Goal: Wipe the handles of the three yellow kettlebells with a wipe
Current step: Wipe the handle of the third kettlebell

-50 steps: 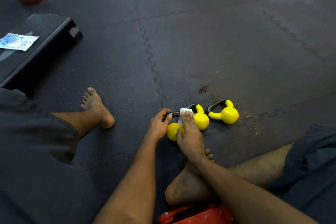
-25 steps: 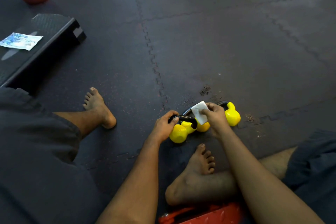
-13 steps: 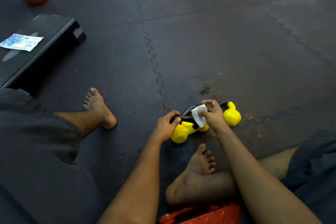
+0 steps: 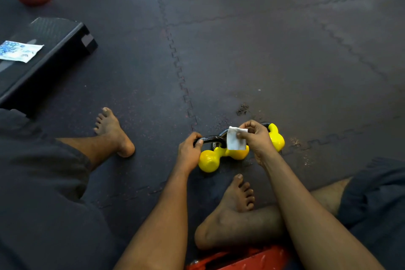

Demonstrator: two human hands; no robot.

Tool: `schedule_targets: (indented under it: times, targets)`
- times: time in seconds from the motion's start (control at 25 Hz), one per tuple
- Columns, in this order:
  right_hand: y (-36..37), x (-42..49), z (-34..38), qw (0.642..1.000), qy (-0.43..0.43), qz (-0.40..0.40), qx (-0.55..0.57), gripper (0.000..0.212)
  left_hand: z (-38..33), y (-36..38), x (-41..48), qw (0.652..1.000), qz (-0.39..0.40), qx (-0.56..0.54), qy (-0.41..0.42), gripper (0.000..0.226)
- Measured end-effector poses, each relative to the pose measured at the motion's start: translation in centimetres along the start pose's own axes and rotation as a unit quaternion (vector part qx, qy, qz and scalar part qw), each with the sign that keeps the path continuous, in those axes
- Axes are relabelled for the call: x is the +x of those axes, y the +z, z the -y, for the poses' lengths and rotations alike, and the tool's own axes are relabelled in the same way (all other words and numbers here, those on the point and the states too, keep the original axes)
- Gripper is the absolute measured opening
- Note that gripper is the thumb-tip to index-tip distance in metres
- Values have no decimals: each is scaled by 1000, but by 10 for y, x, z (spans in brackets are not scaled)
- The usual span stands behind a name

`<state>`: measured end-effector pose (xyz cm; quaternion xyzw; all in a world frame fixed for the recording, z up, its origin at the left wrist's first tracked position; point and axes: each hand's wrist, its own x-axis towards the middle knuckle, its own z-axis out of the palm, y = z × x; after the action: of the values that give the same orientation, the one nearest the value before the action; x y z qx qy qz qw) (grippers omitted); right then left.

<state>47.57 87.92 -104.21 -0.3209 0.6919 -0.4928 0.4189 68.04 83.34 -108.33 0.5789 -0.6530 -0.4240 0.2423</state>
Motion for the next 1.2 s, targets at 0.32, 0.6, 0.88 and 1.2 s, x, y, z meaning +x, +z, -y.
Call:
schedule_targets:
  times: [0.32, 0.6, 0.88, 1.2]
  targets:
    - [26, -4, -23, 998, 8, 36, -47, 17, 23, -12, 38, 994, -3, 68, -81, 19]
    - [45, 1, -42, 998, 45, 41, -33, 18, 56, -17, 44, 959, 34, 225, -168, 28]
    - [58, -2, -35, 1000, 17, 15, -14, 13, 28, -13, 31, 983, -31, 150, -99, 24]
    - [49, -17, -17, 999, -42, 27, -22, 16, -47, -5, 16, 991, 108, -72, -40, 22]
